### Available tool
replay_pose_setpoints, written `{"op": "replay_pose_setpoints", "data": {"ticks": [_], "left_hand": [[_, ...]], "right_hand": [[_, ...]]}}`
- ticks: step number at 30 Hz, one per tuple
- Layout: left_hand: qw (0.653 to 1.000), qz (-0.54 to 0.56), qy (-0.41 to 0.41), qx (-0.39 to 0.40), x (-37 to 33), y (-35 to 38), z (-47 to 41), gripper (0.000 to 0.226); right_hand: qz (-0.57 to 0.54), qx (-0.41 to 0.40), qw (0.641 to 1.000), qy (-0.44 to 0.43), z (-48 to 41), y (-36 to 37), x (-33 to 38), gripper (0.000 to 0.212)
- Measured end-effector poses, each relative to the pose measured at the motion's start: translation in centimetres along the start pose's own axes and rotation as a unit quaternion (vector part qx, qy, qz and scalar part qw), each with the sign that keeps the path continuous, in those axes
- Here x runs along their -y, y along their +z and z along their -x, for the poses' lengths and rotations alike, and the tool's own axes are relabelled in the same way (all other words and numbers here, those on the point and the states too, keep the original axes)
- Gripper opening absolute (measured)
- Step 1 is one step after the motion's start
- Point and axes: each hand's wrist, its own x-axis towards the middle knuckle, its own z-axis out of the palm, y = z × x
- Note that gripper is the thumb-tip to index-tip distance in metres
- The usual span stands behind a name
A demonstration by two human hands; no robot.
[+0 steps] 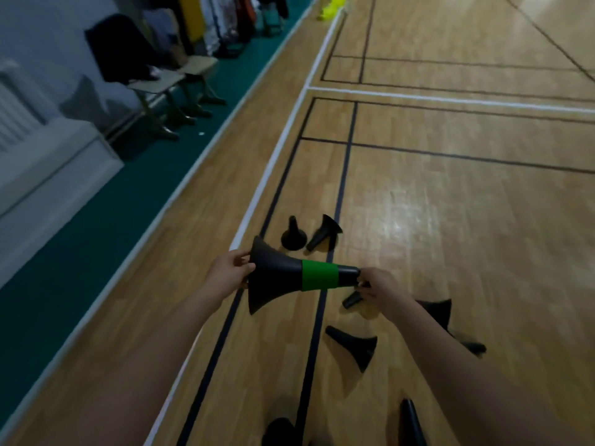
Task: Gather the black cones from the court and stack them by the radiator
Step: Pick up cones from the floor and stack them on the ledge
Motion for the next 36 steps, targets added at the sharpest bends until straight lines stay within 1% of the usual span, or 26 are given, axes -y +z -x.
{"op": "replay_pose_setpoints", "data": {"ticks": [3, 7, 9, 12, 13, 17, 21, 24, 27, 32, 36], "left_hand": [[0.996, 0.022, -0.009, -0.084, 1.9, -4.7, 2.7, 0.040], [0.986, 0.054, -0.030, -0.158, 4.9, -11.1, 6.2, 0.038], [0.978, 0.072, -0.041, -0.192, 6.8, -14.6, 7.9, 0.038], [0.964, 0.099, -0.052, -0.240, 9.5, -19.2, 10.3, 0.037], [0.959, 0.108, -0.056, -0.257, 10.6, -21.3, 11.2, 0.036], [0.932, 0.145, -0.083, -0.323, 14.8, -29.1, 14.1, 0.036], [0.903, 0.182, -0.094, -0.378, 18.2, -36.8, 17.0, 0.036], [0.875, 0.218, -0.099, -0.420, 20.8, -42.3, 19.6, 0.038], [0.853, 0.247, -0.118, -0.444, 23.2, -46.1, 21.3, 0.039], [0.819, 0.273, -0.133, -0.487, 26.5, -50.9, 22.8, 0.040], [0.790, 0.294, -0.141, -0.518, 29.0, -55.1, 23.2, 0.040]], "right_hand": [[0.018, 0.047, 0.999, -0.006, 1.7, 5.0, 1.0, 0.011], [0.078, 0.119, 0.989, -0.033, 3.7, 12.5, 1.4, 0.020], [0.103, 0.142, 0.984, -0.033, 5.1, 16.5, 1.8, 0.018], [0.145, 0.197, 0.968, -0.056, 6.9, 22.7, 2.5, 0.039], [0.158, 0.218, 0.961, -0.061, 7.9, 25.5, 2.7, 0.040], [0.194, 0.282, 0.935, -0.091, 11.1, 36.1, 2.6, 0.039], [0.219, 0.332, 0.914, -0.087, 14.3, 45.8, 2.1, 0.025], [0.236, 0.347, 0.904, -0.077, 17.0, 53.5, 1.6, 0.029], [0.263, 0.369, 0.886, -0.101, 19.1, 59.6, 1.1, 0.032], [0.298, 0.386, 0.865, -0.116, 22.3, 68.4, 0.8, 0.029], [0.336, 0.407, 0.841, -0.118, 23.5, 75.7, 0.9, 0.026]]}}
